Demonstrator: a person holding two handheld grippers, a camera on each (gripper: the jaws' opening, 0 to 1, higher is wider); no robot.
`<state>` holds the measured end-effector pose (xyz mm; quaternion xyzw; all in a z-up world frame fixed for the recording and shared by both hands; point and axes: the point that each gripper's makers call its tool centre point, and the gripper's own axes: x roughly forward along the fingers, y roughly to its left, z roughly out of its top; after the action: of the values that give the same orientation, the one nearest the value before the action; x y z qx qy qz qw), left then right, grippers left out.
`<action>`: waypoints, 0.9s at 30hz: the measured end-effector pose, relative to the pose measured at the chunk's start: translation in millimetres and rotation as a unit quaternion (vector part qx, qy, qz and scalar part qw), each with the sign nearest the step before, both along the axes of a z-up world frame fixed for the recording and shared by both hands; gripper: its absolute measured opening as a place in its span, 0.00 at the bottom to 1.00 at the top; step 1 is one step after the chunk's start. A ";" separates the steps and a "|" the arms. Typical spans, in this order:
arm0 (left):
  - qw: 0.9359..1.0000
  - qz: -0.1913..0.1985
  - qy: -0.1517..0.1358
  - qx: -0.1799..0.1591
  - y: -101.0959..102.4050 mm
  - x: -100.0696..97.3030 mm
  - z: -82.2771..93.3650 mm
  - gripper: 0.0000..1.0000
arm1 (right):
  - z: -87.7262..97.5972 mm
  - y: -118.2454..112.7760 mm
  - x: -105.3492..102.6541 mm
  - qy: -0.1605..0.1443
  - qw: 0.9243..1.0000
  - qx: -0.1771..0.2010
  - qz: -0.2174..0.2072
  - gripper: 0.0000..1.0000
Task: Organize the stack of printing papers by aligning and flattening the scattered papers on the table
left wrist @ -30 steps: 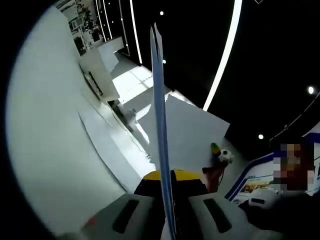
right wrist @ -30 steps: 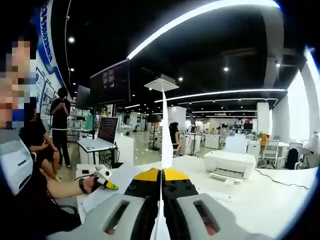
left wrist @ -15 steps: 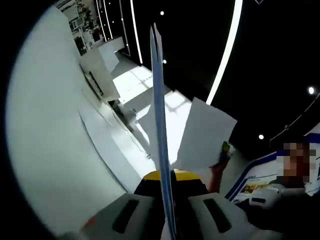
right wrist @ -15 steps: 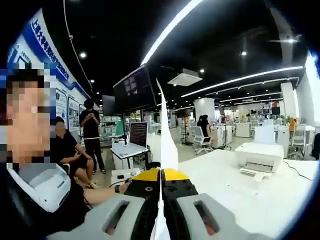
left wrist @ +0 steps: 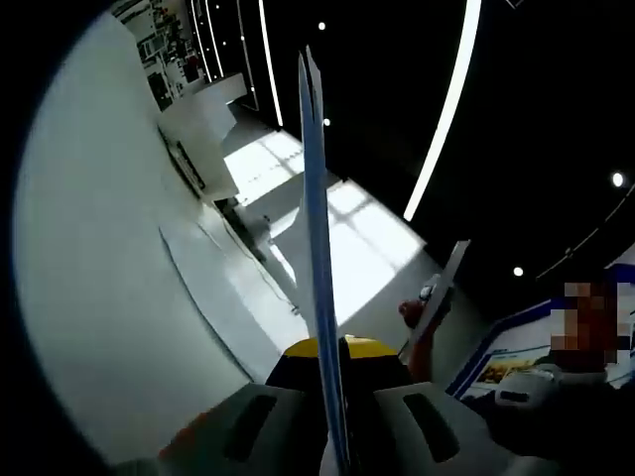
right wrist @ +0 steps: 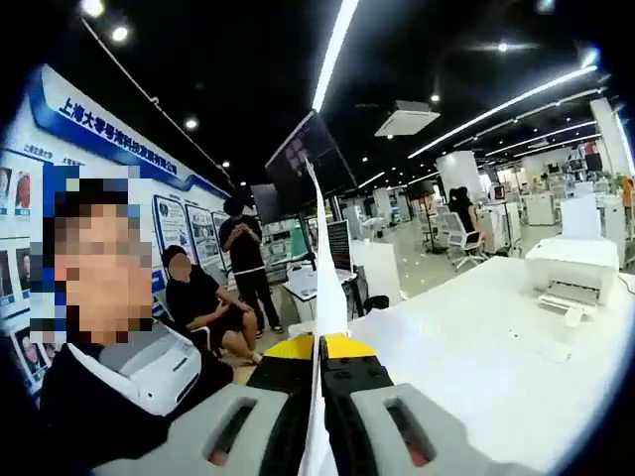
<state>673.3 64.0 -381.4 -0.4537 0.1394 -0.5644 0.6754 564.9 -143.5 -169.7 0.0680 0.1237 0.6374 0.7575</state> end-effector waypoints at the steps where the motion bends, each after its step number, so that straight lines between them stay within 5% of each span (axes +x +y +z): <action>1: 1.000 0.000 0.000 0.000 -0.2 -0.3 0.1 0.06 | -4.3 2.3 -1.2 0.005 1.000 -0.008 0.007 0.00; 18: 1.000 0.000 0.000 0.001 -0.9 -1.0 0.4 0.06 | -48.7 28.1 -17.9 0.075 0.989 -0.073 0.106 0.00; 27: 1.000 0.000 0.000 0.001 -0.5 -0.8 0.2 0.06 | -72.1 39.1 -7.3 0.073 0.980 -0.147 0.113 0.00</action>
<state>672.4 63.5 -381.2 -0.4524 0.1400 -0.5645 0.6761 557.6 -104.4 -241.8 -0.0122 0.2779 0.6869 0.6714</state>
